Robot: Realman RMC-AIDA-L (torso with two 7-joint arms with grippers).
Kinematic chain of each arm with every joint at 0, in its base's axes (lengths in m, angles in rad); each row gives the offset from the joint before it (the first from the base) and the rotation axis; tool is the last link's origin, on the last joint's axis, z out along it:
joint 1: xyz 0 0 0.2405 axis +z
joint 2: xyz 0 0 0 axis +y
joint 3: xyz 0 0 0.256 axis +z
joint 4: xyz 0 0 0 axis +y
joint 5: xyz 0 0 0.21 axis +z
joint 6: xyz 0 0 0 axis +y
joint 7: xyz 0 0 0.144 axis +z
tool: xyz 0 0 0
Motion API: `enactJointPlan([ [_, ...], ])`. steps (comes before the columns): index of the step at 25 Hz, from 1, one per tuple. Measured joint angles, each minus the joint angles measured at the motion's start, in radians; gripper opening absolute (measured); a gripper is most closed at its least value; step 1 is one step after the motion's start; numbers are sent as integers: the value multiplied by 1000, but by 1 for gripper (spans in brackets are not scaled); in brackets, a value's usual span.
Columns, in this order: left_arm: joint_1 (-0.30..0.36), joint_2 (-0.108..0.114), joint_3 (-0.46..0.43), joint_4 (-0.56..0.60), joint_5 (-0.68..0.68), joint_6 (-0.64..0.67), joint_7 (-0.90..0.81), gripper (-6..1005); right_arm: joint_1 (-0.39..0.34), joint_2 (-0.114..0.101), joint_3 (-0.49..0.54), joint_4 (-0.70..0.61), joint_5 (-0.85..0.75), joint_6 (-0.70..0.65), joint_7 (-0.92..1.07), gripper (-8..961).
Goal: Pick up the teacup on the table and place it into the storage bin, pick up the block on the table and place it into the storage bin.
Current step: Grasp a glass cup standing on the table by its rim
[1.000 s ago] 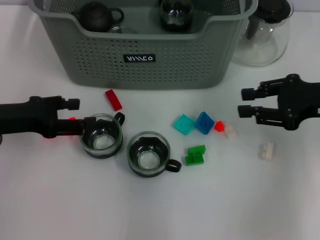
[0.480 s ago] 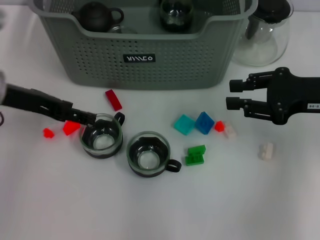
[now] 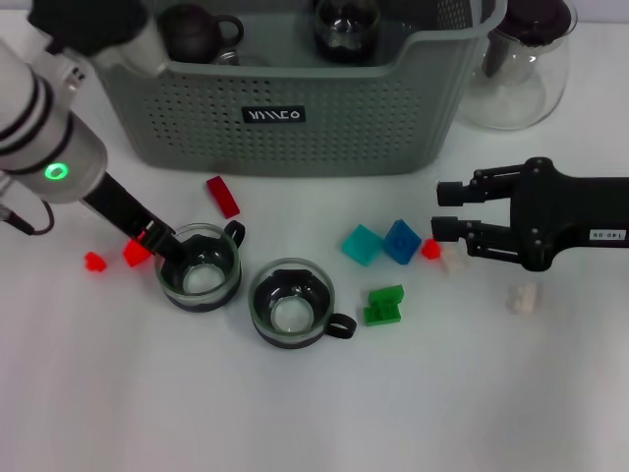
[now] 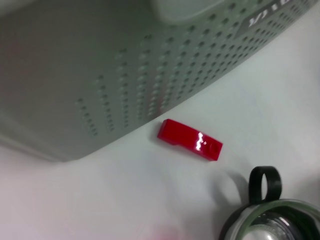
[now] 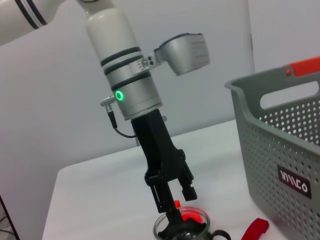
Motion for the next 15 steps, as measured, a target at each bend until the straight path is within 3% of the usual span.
enactJointPlan([
  [5,-17,7,73,-66,16,-54,-74,805,-8,-4,3,4,-1,-4,0,425],
  [11,-24,13,93,-87,17,-78,-87,803,-10,-5,5,4,-2,-5,-1,425],
  [15,-26,17,90,-92,18,-79,-89,625,-12,-7,6,10,-2,-5,-1,424],
])
